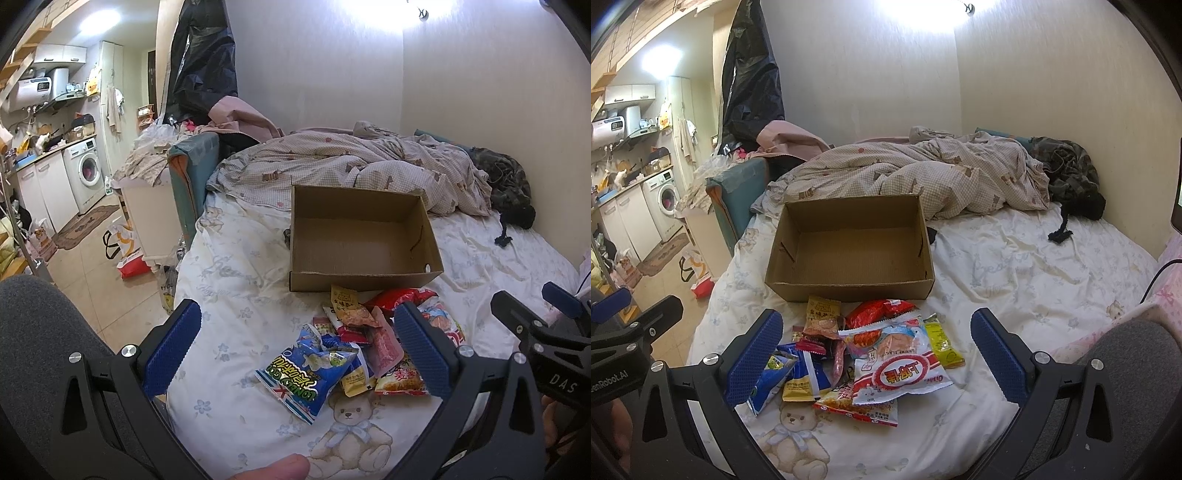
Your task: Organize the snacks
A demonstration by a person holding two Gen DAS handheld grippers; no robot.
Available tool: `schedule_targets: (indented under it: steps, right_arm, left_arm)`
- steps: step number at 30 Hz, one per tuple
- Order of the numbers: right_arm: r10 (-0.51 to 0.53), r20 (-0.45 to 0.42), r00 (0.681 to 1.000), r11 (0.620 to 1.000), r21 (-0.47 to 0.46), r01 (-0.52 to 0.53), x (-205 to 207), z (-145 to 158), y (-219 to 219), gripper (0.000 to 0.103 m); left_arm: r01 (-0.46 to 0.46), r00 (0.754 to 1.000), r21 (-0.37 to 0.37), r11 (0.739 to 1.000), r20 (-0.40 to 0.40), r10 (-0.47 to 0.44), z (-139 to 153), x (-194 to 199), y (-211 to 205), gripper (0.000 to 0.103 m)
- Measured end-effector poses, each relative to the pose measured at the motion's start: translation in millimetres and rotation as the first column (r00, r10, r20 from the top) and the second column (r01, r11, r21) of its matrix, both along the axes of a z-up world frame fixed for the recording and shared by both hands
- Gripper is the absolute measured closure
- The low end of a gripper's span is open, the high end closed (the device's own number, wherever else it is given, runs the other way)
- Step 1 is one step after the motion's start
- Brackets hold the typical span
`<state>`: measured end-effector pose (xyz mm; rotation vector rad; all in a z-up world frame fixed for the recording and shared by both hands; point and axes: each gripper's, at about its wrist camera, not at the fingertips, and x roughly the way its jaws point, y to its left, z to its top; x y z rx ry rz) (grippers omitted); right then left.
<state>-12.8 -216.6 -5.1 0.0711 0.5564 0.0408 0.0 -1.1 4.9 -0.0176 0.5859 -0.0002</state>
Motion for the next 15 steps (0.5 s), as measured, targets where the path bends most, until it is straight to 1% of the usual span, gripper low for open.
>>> schedule_targets:
  steps: [15]
  right_arm:
    - [0.007, -0.012, 1.0, 1.0, 0.002, -0.007, 3.0, -3.6, 1.4, 0.0]
  left_arm:
    - [0.002, 1.0, -0.001, 1.0, 0.001, -0.002, -0.1, -0.3, 0.0, 0.0]
